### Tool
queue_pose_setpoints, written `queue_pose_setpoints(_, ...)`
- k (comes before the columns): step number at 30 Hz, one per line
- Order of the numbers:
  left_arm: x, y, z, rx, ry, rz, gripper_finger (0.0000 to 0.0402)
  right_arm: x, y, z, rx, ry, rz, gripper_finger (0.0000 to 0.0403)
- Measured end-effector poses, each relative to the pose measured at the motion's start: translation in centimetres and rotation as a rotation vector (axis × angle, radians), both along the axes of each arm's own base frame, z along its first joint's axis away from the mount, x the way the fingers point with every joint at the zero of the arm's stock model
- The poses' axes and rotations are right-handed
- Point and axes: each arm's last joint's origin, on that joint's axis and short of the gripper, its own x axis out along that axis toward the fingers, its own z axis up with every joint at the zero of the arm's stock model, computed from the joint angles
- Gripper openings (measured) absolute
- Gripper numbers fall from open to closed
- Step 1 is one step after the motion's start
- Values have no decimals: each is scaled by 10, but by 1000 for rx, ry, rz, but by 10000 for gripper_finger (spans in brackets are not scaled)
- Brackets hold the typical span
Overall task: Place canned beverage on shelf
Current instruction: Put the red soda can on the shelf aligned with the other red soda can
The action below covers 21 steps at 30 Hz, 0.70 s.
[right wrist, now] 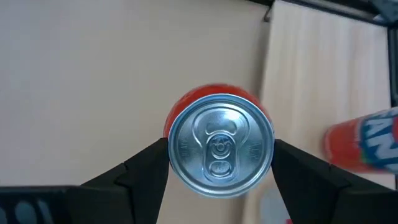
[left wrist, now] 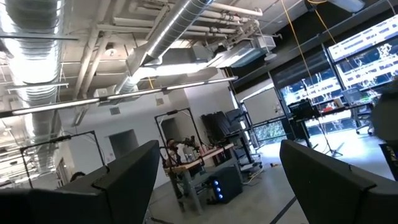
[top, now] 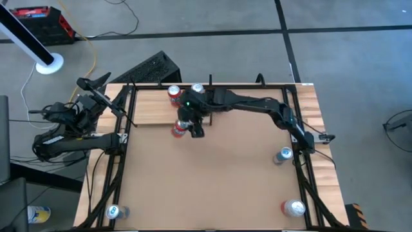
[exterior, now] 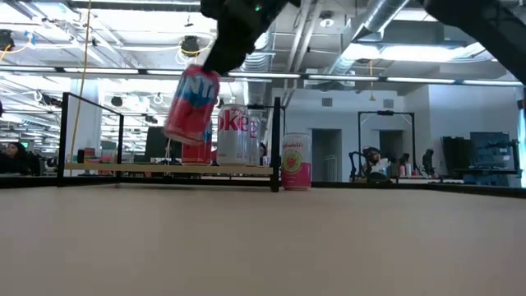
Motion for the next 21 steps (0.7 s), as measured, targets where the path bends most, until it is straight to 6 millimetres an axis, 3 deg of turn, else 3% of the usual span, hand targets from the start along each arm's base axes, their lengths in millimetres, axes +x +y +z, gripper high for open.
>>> queue_pose_setpoints(7,0,-1,0,-5,-10,-25,319,11,-25,-11,-34,-58,-40,285)
queue_pose_setpoints(21,0,-1,-1,-10,-9,-38,319,27,-34,-34,-40,-85,-58,285)
